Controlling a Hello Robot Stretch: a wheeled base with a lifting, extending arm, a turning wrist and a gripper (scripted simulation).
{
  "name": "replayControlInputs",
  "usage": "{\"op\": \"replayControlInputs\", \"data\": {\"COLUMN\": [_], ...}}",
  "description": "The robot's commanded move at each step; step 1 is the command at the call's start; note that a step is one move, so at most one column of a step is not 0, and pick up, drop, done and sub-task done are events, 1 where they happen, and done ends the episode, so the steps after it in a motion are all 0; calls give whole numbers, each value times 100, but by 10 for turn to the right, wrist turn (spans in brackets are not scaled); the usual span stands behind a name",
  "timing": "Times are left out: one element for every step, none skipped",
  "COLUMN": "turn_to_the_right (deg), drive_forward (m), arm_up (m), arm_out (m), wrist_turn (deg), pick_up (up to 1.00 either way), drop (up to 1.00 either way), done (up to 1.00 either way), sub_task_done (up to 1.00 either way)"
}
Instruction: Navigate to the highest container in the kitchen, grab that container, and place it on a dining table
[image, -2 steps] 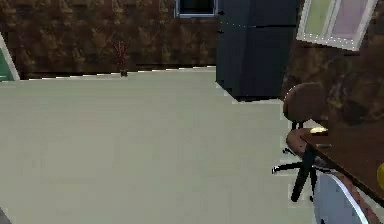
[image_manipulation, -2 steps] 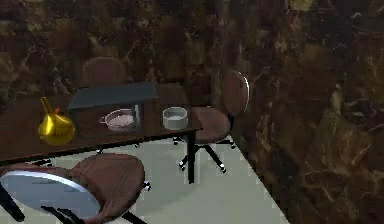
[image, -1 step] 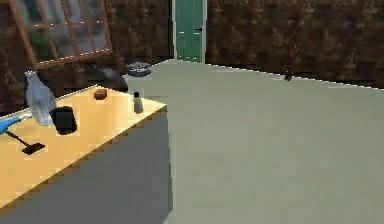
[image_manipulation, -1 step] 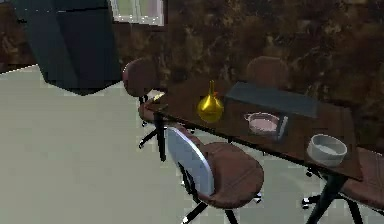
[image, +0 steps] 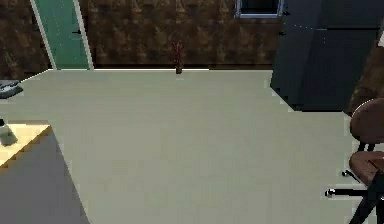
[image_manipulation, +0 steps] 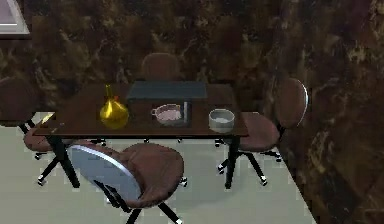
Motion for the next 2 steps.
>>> {"op": "replayControlInputs", "data": {"turn_to_the_right": [0,-450], "drive_forward": [15,0], "arm_up": [0,0], "arm_out": [0,0], "wrist_turn": [0,0], "pick_up": [0,0], "drop": [0,0], "done": [0,0], "sub_task_done": [0,0]}}
